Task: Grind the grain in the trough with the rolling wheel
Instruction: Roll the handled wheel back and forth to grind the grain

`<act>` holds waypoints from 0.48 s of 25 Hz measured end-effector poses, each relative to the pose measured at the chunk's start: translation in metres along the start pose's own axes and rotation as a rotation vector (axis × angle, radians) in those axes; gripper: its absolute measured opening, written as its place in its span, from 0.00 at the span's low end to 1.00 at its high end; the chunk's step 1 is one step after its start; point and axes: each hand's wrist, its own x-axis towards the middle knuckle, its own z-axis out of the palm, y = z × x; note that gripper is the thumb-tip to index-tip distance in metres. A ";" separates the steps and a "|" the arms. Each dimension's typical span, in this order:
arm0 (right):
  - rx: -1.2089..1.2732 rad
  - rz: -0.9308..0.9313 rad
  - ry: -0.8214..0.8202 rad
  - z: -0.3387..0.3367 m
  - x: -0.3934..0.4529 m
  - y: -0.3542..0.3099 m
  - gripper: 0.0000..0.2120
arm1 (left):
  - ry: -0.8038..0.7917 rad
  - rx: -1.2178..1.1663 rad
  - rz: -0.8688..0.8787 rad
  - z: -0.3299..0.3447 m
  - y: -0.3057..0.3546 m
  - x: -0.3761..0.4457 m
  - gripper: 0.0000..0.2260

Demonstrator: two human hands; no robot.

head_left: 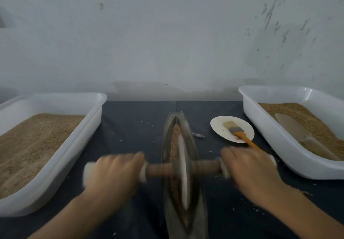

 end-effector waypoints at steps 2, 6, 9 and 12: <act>0.055 -0.049 0.036 -0.008 -0.021 -0.002 0.17 | 0.219 -0.070 0.104 -0.010 -0.001 -0.025 0.12; -0.039 0.083 -0.246 0.013 0.020 0.004 0.16 | -0.021 0.071 0.044 0.004 -0.004 0.012 0.13; -0.130 0.164 -0.243 0.036 0.073 0.019 0.08 | -0.098 0.109 -0.185 0.030 -0.016 0.078 0.07; -0.158 0.172 -0.240 0.035 0.090 0.021 0.08 | -0.079 0.099 -0.186 0.037 -0.022 0.101 0.07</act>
